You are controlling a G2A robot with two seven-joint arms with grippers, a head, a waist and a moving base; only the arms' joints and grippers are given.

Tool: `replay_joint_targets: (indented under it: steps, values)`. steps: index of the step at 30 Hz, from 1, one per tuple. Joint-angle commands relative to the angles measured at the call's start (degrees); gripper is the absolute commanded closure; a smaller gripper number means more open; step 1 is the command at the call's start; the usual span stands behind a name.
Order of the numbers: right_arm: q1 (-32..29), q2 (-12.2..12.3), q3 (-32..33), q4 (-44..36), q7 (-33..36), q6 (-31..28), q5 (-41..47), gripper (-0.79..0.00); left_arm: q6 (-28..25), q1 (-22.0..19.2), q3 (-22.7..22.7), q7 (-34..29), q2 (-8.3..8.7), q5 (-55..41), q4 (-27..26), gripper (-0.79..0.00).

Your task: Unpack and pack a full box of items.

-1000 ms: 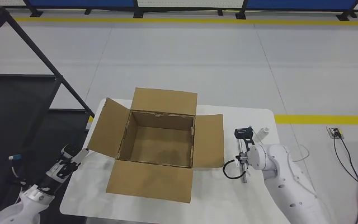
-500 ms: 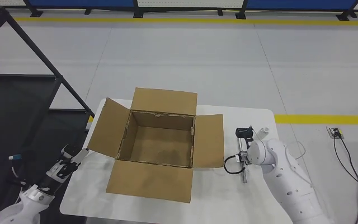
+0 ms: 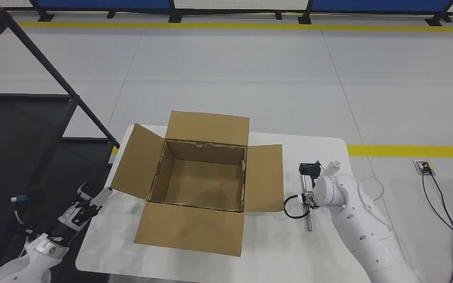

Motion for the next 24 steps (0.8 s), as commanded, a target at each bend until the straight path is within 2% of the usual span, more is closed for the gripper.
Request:
replay_joint_targets:
  steps: [1,7,9,10,11,14,19,24]
  values:
    - [0.26,-0.10,-0.15,0.52,-0.02,-0.05,0.13,-0.206,0.00,0.00,0.00,0.00,0.00,0.00,0.00,-0.785]
    - [0.75,-0.44,-0.80,1.80,-0.17,-0.13,0.35,-0.194,0.00,0.00,0.00,0.00,0.00,0.00,0.00,-0.785]
    - [0.92,-0.54,-0.94,2.10,-0.25,-0.10,0.40,-0.142,0.00,0.00,0.00,0.00,0.00,0.00,0.00,-0.785]
    - [1.00,-0.58,-0.96,2.14,-0.38,-0.10,0.43,-0.089,0.00,0.00,0.00,0.00,0.00,0.00,0.00,-0.785]
    - [1.04,-0.59,-0.85,1.94,-0.71,-0.05,0.50,-0.003,0.00,0.00,0.00,0.00,0.00,0.00,0.00,-0.785]
    - [0.85,-0.46,-0.17,0.29,-1.31,0.48,0.17,0.000,0.00,0.00,0.00,0.00,0.00,0.00,0.00,-0.785]
    - [-0.47,0.32,2.79,-8.16,-1.98,2.75,-1.56,0.000,0.00,0.00,0.00,0.00,0.00,0.00,0.00,-0.785]
    - [-2.82,1.22,5.69,-23.46,-1.44,6.70,-7.07,0.000,0.00,0.00,0.00,0.00,0.00,0.00,0.00,-0.785]
